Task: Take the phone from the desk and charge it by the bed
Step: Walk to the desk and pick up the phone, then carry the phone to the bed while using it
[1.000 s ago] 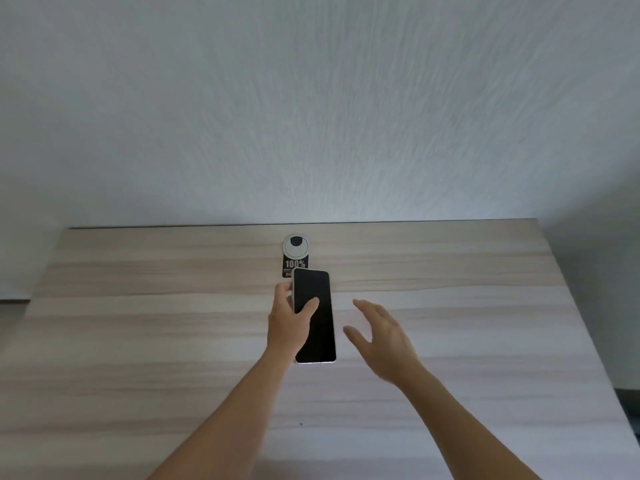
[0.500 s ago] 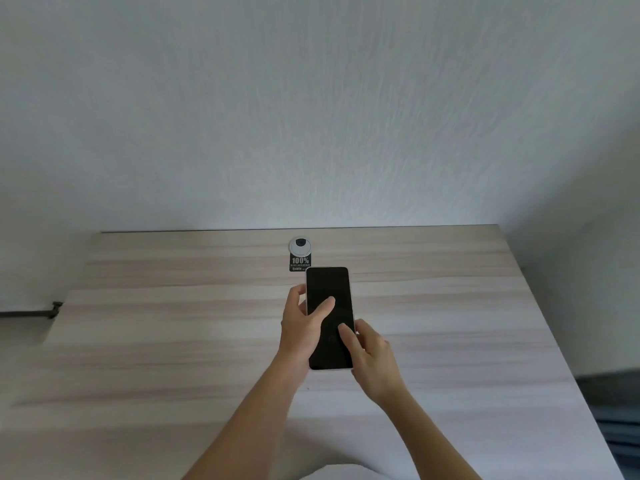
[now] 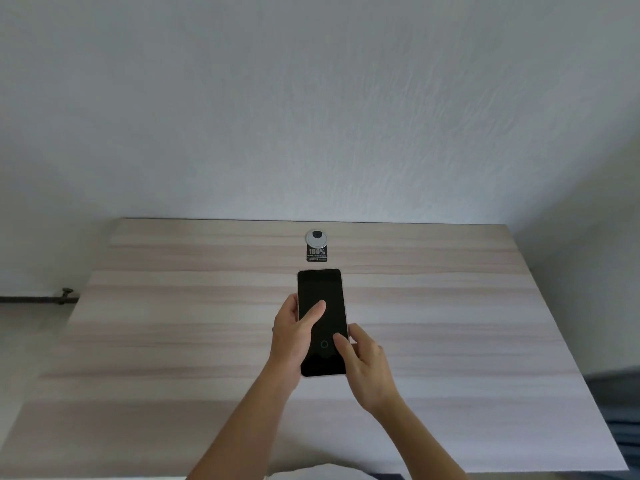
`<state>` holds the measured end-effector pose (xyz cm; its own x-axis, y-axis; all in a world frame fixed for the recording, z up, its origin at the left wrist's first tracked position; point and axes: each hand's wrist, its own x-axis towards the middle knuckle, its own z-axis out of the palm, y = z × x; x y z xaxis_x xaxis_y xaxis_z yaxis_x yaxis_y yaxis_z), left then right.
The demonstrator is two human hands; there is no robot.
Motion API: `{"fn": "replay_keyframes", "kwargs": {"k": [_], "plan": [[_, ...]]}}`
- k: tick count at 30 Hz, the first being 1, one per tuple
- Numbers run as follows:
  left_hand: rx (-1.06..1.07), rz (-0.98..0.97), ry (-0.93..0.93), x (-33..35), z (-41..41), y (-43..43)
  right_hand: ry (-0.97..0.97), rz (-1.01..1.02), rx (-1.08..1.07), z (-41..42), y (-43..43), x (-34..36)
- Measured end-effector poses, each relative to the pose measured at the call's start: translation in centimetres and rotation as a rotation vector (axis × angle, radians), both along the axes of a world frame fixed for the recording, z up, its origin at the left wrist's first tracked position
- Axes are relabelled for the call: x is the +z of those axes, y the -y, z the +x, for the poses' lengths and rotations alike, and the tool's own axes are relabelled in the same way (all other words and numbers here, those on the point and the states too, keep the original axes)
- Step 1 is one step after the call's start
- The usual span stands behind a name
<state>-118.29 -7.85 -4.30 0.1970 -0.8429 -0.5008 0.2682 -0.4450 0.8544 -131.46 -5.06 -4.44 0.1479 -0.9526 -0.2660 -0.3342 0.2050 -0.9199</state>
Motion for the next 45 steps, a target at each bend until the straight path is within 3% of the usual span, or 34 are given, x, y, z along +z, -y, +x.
{"fn": "replay_keyframes", "kwargs": {"k": [8,16,35,45], "plan": [[0.204,0.014,0.067,0.5,4.4,-4.0,0.011,0.029,0.194,4.3,-1.6,0.0],[0.540,0.011,0.115,1.9,6.9,-11.2,0.010,0.023,0.518,7.9,-4.0,0.8],[1.308,0.064,0.092,1.9,6.7,-34.0,-0.023,0.050,1.270,13.9,-19.4,0.3],[1.502,0.062,0.070,0.1,14.1,-42.5,-0.082,0.022,1.493,24.0,-26.8,-0.8]]}}
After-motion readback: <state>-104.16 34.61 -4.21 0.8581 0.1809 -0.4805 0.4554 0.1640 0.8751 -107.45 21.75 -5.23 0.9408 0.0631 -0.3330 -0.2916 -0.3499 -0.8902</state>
